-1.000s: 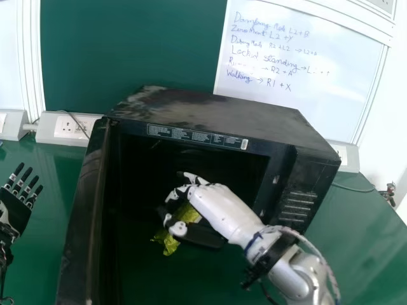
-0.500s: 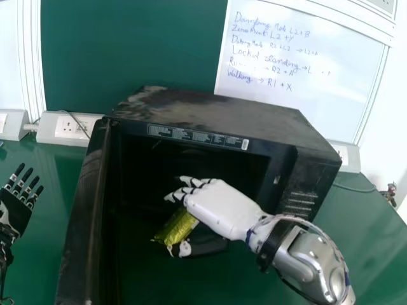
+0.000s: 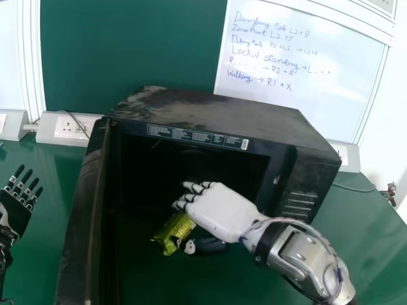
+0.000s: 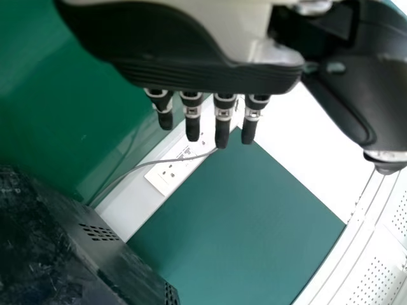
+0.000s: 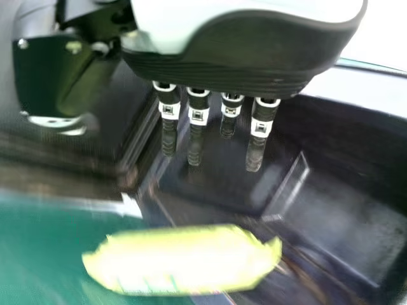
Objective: Put biscuit inside oven
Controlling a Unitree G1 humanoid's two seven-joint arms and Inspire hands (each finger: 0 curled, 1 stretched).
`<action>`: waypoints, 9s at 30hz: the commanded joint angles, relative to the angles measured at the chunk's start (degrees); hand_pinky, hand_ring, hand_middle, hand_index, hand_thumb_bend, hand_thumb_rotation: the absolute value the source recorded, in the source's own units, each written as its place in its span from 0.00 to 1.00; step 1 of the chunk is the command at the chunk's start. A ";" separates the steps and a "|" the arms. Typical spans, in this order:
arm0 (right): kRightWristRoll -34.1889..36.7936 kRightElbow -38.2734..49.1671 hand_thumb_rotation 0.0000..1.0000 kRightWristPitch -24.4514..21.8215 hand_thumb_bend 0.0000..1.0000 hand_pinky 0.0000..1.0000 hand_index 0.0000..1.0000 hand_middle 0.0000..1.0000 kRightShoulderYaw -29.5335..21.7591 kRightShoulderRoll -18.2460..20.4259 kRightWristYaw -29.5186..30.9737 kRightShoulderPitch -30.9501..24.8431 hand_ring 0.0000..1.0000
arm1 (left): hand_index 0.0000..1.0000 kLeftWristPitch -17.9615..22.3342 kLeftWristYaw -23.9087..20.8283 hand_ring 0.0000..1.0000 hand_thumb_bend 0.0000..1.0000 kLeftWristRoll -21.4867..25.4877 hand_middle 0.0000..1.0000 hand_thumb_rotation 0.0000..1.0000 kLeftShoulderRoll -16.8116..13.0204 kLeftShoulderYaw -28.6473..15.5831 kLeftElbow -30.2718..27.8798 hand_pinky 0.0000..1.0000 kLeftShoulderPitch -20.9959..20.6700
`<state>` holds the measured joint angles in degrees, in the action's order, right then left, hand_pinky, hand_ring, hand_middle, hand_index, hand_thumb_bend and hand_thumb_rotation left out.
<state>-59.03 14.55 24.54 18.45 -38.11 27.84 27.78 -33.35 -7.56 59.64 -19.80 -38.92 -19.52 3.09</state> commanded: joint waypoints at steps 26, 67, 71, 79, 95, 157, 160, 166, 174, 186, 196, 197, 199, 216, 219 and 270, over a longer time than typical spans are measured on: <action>-10.96 -8.37 0.00 4.37 0.65 0.89 0.94 0.96 5.20 -2.04 -5.75 6.75 0.95 | 1.00 0.86 0.59 1.00 0.67 0.09 1.00 0.16 -0.10 -0.38 0.07 1.00 0.23; -25.81 -19.99 0.21 -3.73 0.78 0.99 1.00 1.00 16.01 3.72 -15.99 10.15 1.00 | 0.98 1.00 -1.25 1.00 0.68 1.05 0.99 0.17 1.57 -0.18 -3.28 1.00 1.36; -25.80 -21.01 0.21 -4.10 0.78 1.00 1.00 1.00 16.65 4.22 -15.45 10.85 1.00 | 0.97 1.42 -0.46 1.00 0.70 0.92 0.99 0.17 1.56 -0.23 -3.06 1.00 1.45; -25.81 -22.76 0.24 -4.91 0.79 0.99 1.00 1.00 17.80 4.61 -15.22 11.31 1.00 | 0.98 1.04 -2.18 1.00 0.69 1.73 1.00 0.16 1.74 -0.18 -3.74 1.00 1.31; -26.26 -31.02 0.15 -7.79 0.69 0.99 1.00 1.00 21.87 7.00 -16.44 12.92 1.00 | 0.99 1.54 -1.75 1.00 0.70 1.95 1.00 0.16 1.23 0.05 -4.03 1.00 2.08; -11.16 -48.38 0.00 -12.60 0.52 0.54 0.49 0.47 28.97 11.48 -21.75 20.34 0.49 | 0.89 1.90 -3.14 0.93 0.63 2.80 0.92 0.17 1.79 0.58 -4.81 0.97 1.96; -8.01 -45.80 0.00 -12.73 0.52 0.58 0.47 0.49 26.95 11.28 -17.89 19.34 0.49 | 0.88 2.06 -2.43 0.92 0.63 2.43 0.91 0.18 1.56 0.64 -4.45 0.96 2.06; -4.50 -40.61 0.00 -14.57 0.52 0.63 0.45 0.52 23.92 11.12 -10.72 17.58 0.50 | 0.85 2.12 -2.29 0.90 0.62 2.28 0.88 0.18 1.46 0.67 -4.48 0.93 2.02; 0.10 -35.11 0.00 -16.54 0.53 0.61 0.47 0.52 19.99 10.96 -3.99 15.16 0.55 | 0.83 1.90 -2.62 0.87 0.63 2.64 0.86 0.17 1.41 0.59 -4.19 0.89 1.72; 14.79 -30.47 0.00 -25.83 0.53 0.48 0.46 0.51 11.50 13.04 13.66 15.58 0.55 | 0.80 1.62 -2.86 0.85 0.59 2.75 0.84 0.18 1.11 0.65 -4.34 0.86 1.61; 24.92 -33.81 0.00 -29.33 0.53 0.44 0.47 0.53 5.45 13.10 18.09 18.33 0.53 | 0.77 1.48 -3.61 0.81 0.57 2.67 0.80 0.18 1.17 0.93 -5.20 0.82 1.70; 25.98 -34.90 0.00 -28.69 0.53 0.43 0.47 0.54 4.97 13.02 17.85 18.51 0.53 | 0.77 1.49 -3.60 0.82 0.56 2.63 0.81 0.19 1.16 0.95 -5.17 0.83 1.68; 27.29 -36.89 0.00 -27.92 0.53 0.54 0.48 0.50 4.56 12.90 17.56 19.03 0.64 | 0.76 1.55 -3.52 0.82 0.57 2.58 0.81 0.19 1.19 0.99 -5.13 0.83 1.69; 29.66 -41.10 0.13 -29.80 0.52 0.62 0.49 0.65 4.80 13.12 17.42 20.84 0.66 | 0.79 1.40 -4.56 0.87 0.52 3.25 0.86 0.20 1.29 1.12 -5.80 0.89 1.58; 29.75 -40.92 0.14 -30.01 0.51 0.59 0.49 0.64 4.73 13.29 17.12 20.60 0.63 | 0.80 1.46 -4.73 0.88 0.51 3.20 0.86 0.20 1.37 1.19 -5.94 0.91 1.58; 32.98 -61.23 0.00 -41.24 0.52 0.47 0.46 0.51 -2.75 30.24 -21.49 31.92 0.53 | 0.94 1.76 -6.95 0.98 0.44 5.22 0.97 0.25 2.35 2.29 -10.86 1.00 3.85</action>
<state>-26.72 -45.76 -17.57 16.16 -8.50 7.84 57.49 -31.75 -14.06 64.16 -17.89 -37.13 -29.32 6.58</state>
